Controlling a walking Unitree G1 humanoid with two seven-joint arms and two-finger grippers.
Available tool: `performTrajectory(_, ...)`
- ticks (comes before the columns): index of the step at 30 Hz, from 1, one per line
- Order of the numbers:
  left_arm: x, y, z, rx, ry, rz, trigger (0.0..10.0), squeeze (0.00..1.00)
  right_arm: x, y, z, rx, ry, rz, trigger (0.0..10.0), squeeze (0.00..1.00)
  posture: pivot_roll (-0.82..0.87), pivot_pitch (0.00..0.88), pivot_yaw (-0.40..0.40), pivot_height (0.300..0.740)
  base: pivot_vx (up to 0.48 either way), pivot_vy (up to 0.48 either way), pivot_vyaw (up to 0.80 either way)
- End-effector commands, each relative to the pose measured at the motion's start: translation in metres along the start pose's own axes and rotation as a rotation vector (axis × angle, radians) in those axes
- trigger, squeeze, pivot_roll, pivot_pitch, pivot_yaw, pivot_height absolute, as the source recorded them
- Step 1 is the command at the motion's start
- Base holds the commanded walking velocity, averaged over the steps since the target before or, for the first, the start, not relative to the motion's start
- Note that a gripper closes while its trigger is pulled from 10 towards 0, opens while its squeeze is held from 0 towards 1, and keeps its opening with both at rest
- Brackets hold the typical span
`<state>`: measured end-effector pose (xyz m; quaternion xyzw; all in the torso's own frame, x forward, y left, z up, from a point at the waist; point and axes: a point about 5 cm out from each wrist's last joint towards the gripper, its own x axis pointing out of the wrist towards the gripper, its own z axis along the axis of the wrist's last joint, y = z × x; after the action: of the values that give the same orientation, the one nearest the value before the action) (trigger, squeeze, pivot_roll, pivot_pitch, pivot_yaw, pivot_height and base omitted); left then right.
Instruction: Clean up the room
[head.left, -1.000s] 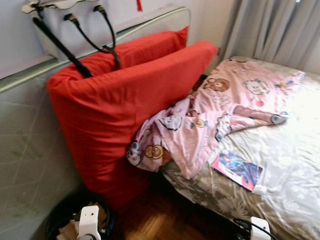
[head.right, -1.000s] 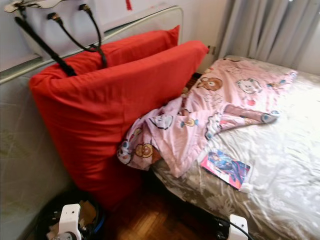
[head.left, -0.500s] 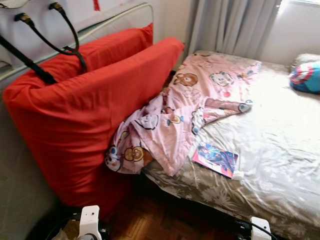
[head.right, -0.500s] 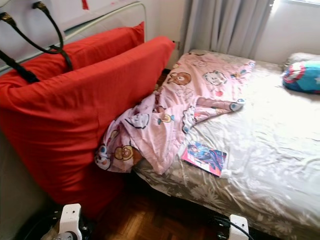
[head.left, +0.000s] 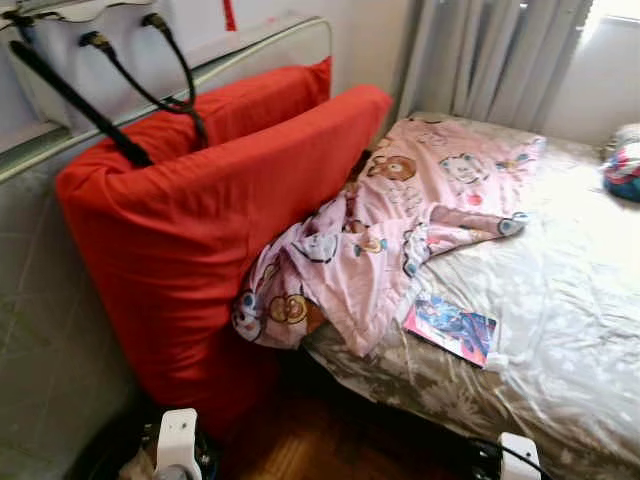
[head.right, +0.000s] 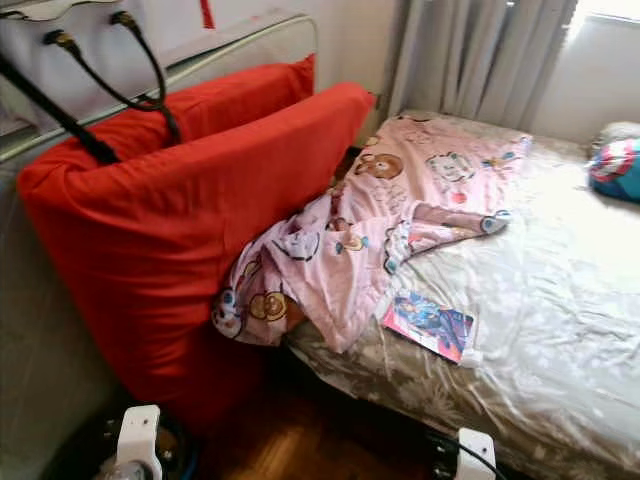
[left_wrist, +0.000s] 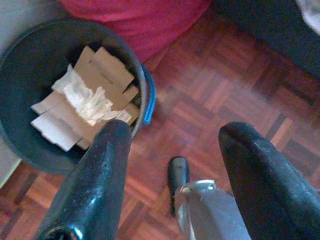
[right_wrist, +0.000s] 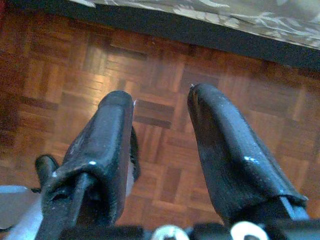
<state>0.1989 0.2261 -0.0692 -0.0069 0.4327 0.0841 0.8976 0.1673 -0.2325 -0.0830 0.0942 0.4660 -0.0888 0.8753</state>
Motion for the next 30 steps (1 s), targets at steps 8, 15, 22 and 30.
performTrajectory(8,0.0004,-0.0028,0.0009,0.009,-0.001,0.002,10.0,0.0,-0.0011,-0.0046,-0.0013,-0.008,0.009,-0.01,10.0,0.0,0.16,0.0,-0.033,0.74,0.0,0.0,-0.71)
performTrajectory(15,0.0004,-0.0023,0.0007,0.027,0.0,-0.002,10.0,0.0,-0.0011,-0.0042,-0.0021,-0.01,0.012,-0.009,10.0,0.0,0.16,0.0,-0.031,0.74,0.0,0.0,-0.66)
performTrajectory(22,0.0005,-0.0027,0.0008,0.017,0.004,-0.007,10.0,0.0,-0.001,-0.0047,-0.0008,0.004,-0.002,-0.019,10.0,0.0,0.16,0.0,-0.031,0.74,0.0,0.0,-0.19)
performTrajectory(30,0.0006,-0.0026,0.002,-0.005,-0.006,-0.002,10.0,0.0,-0.0009,-0.0042,0.0001,0.01,-0.006,-0.016,10.0,0.0,0.17,0.0,-0.033,0.74,0.0,0.0,0.0)
